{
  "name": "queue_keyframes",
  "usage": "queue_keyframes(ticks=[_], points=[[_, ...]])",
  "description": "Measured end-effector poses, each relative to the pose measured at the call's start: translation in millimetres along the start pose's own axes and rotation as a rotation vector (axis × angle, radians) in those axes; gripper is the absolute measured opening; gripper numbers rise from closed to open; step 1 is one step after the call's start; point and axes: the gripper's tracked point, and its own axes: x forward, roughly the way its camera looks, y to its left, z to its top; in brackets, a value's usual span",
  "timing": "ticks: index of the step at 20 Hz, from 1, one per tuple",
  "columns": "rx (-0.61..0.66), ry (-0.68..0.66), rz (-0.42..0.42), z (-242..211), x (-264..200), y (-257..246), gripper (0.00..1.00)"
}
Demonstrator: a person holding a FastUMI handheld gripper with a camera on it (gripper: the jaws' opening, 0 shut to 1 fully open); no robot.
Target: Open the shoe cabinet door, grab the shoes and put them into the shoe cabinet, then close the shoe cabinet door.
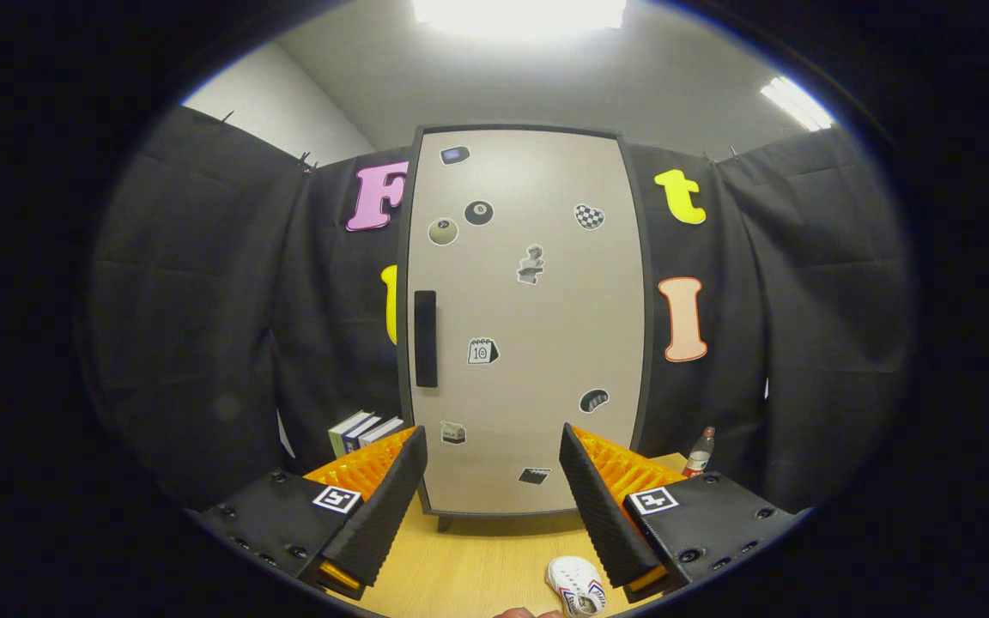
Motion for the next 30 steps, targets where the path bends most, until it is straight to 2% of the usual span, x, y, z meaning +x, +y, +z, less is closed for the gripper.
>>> queue_keyframes(ticks=[5,10,13,19,24,30], points=[[-0.048,0.008,0.005,1.1,1.7,0.8,0.97],[-0.018,0.023,0.014,-0.7,-2.2,-0.4,0.98],[-0.048,0.043,-0.002,-2.8,0.4,-5.8,0.97],[-0.046,0.046,0.03,3.6,11.6,5.4,0.98],[-0.077,0.04,0.06,14.1,34.9,17.6,0.97],[-0.048,0.049,0.109,39.0,82.2,39.4,0.97]])
